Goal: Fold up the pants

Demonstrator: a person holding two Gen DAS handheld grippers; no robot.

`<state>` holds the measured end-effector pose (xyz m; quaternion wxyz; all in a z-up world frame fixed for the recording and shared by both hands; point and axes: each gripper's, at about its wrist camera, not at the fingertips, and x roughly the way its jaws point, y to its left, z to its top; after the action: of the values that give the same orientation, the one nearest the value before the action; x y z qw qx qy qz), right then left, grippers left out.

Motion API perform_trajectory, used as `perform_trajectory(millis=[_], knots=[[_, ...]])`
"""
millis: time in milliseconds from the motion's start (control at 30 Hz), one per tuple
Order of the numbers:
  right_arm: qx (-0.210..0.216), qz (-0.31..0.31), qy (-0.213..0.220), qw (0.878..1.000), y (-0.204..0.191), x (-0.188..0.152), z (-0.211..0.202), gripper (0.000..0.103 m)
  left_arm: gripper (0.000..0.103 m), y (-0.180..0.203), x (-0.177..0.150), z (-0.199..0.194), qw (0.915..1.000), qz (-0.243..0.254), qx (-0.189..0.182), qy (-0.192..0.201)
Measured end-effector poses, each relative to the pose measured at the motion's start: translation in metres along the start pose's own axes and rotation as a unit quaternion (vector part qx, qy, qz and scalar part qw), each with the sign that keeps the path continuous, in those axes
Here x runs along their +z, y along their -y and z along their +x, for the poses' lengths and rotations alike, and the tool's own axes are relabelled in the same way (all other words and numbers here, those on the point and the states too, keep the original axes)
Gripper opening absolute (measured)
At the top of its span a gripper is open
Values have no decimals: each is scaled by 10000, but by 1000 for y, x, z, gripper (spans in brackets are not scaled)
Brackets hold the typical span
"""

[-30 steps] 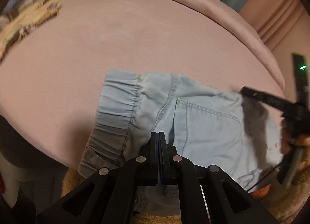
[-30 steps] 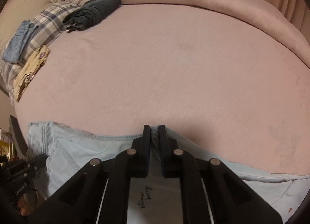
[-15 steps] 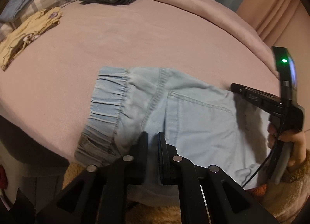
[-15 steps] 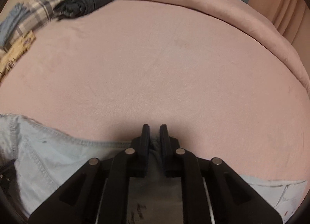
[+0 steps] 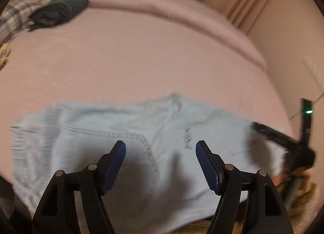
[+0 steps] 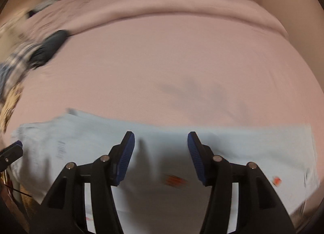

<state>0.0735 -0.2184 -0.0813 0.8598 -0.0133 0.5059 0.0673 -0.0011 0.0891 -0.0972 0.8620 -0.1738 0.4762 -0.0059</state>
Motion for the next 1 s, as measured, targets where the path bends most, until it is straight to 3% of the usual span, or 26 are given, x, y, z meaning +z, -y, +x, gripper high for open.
perform_trajectory(millis=[33, 67, 167, 267, 367, 433, 567, 700, 800, 900, 1000], knots=[[-207, 117, -86, 9997, 15, -6, 6, 54, 68, -3, -4, 18, 9986, 69, 485, -192], [-380, 164, -117, 9991, 23, -10, 8, 54, 68, -7, -4, 26, 9977, 153, 636, -179], [-530, 243, 55, 9983, 48, -23, 5, 52, 68, 2, -8, 27, 9946, 527, 893, -26], [-695, 581, 102, 9958, 59, -25, 3, 52, 68, 4, -5, 30, 9939, 416, 1020, -85], [-685, 561, 108, 9960, 56, -26, 4, 52, 68, 6, 3, 28, 9941, 181, 1044, -236], [-718, 657, 53, 9952, 52, -20, 4, 52, 68, 14, 13, 21, 9975, 132, 644, -271], [-616, 1186, 42, 9910, 65, -16, -20, 54, 68, 51, 44, 18, 9970, 736, 233, 28], [-373, 855, 220, 9954, 60, -16, -30, 54, 68, 76, 60, 44, 9968, 771, -180, -127], [-791, 901, -167, 9926, 75, -25, -12, 52, 68, 77, 60, 83, 9965, 610, -14, -575], [-911, 853, -102, 9921, 88, -32, -10, 52, 68, 86, 54, 93, 9945, 950, 211, -380], [-1528, 1010, -80, 9830, 106, -29, -7, 53, 69, 97, 54, 96, 9914, 1151, 467, -409]])
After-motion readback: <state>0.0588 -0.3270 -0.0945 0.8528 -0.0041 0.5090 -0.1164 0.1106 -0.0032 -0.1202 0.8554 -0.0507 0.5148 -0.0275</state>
